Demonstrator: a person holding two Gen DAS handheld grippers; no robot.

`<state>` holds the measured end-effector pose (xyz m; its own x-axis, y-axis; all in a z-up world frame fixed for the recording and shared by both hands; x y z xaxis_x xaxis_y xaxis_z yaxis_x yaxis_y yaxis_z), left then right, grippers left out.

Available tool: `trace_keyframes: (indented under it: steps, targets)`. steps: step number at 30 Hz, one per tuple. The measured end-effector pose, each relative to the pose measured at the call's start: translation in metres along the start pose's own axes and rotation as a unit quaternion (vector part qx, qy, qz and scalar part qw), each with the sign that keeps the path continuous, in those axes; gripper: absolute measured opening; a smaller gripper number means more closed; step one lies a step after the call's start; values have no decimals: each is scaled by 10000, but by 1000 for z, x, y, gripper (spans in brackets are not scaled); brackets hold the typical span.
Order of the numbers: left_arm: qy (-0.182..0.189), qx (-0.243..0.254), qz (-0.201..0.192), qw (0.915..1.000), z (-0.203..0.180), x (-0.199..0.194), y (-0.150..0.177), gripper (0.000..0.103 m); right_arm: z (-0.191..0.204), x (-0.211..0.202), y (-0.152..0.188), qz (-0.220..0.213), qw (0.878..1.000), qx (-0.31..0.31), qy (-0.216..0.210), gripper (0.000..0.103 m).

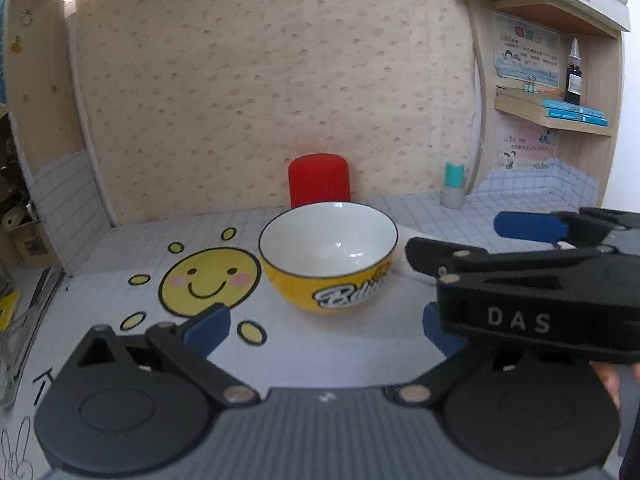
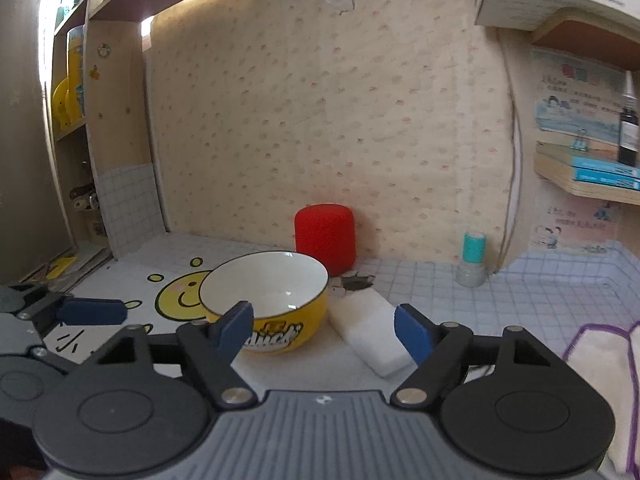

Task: Clean bowl
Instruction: 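Grasp the yellow bowl rim with the left tool and lift it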

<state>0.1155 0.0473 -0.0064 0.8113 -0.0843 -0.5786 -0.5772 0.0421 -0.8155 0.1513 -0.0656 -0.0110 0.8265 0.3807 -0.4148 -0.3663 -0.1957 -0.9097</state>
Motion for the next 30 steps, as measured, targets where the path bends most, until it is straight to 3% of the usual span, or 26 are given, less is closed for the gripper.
trace_keyframes:
  steps: [1,2,4,6,9,14,21,26,30]
  targets:
    - [13,24,-9,10000,1,3,-2,103,0,3,-2,13,10000,-9,-41,44]
    - [74,27,-3,10000,2,6,-4,101,0,5,-3,26,10000,-19,-82,41]
    - [144,39,32,9999,7,12,-7,96,-2,13,-7,73,9999,-37,-122,41]
    - [143,105,35,9998,9,16,-9,76,-3,16,-10,77,9999,-14,-142,41]
    - [168,3,96,9998,16,24,-12,62,-5,22,-12,81,9999,-60,-119,41]
    - [293,-275,48,9992,26,26,-16,50,-12,27,-14,66,9999,-56,76,41]
    - [304,-402,92,9987,31,34,-23,48,-8,37,-16,133,9997,-197,22,38]
    - [99,-409,64,9991,39,47,-29,50,-9,42,-15,190,9997,-145,54,38]
    - [73,-486,114,9987,42,55,-32,58,-13,43,-14,265,9995,-95,127,38]
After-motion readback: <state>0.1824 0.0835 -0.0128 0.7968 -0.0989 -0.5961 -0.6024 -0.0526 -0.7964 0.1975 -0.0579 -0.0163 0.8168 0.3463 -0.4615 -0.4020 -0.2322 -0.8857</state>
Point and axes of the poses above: each gripper's, at about its wrist camera, not at the fingertips, and x roughly the way its jaws point, z to its left, y to its underside, the point moved 3 cm from there along x, roughly the way its jaws point, and after that the axes turned 10 degrees about y, right-handed, at the moved point
